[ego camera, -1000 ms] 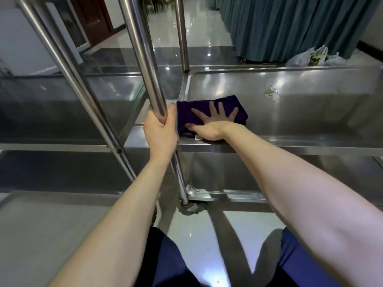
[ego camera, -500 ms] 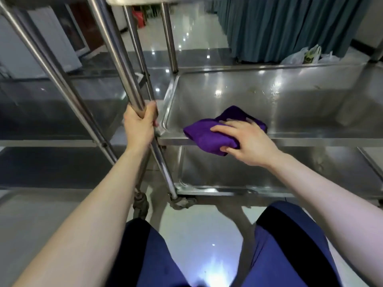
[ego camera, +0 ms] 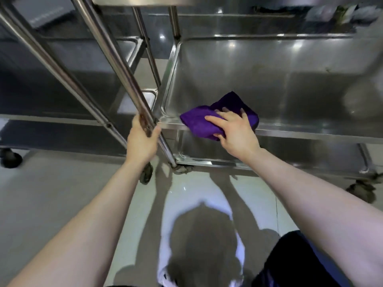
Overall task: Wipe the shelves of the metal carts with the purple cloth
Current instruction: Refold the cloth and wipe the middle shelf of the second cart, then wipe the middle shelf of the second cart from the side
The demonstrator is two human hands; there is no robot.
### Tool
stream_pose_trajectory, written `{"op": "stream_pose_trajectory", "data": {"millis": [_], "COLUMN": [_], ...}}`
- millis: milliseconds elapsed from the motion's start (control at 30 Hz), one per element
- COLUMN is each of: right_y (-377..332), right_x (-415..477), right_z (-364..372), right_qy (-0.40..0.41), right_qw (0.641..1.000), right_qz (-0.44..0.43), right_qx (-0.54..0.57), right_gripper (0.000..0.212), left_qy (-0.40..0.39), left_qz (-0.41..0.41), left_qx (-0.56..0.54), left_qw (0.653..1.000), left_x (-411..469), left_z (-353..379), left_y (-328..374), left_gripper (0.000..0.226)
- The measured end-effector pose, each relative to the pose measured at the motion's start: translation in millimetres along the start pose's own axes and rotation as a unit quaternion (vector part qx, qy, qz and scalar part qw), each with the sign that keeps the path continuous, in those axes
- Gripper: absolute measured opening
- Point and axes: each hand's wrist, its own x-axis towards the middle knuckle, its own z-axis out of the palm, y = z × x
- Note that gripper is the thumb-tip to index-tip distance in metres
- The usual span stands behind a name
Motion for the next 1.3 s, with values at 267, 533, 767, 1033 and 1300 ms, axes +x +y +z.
{"op": "stream_pose_trajectory", "data": {"millis": [267, 533, 767, 1033, 1300], "right_y": [-63.6, -98.2, -85.6, -39.1, 94.2], "right_x": [-53.1, -157.8, -306.5, -449.0, -530.3], "right_z": [-122.6, -264.5, -389.4, -489.7, -539.0], "right_qy": [-0.093, -0.054, 0.009, 0.056, 0.03], "right_qw": [0.974, 0.938, 0.932, 0.939, 0.934], "right_qz": [0.1, 0.137, 0.155, 0.15, 0.156], "right_qx": [0.179, 0.315, 0.328, 0.304, 0.319], "right_gripper": [0.067, 0.058, 0.059, 0.064, 0.067], "left_qy": [-0.132, -0.203, -0.193, -0.289, -0.298], "left_qz": [-0.009, -0.039, -0.065, -0.06, 0.092], "left_qx": [0.158, 0.199, 0.01, -0.179, -0.084], "left_qw": [0.978, 0.958, 0.979, 0.939, 0.947], "left_x": [-113.8, -233.4, -342.5, -469.0, -516.2], "left_z": [-100.6, -185.2, -180.3, -95.6, -1.1], "left_y": [112.9, 222.9, 338.9, 467.9, 588.6], "left_gripper": [0.061, 0.06, 0.035, 0.019, 0.009]}}
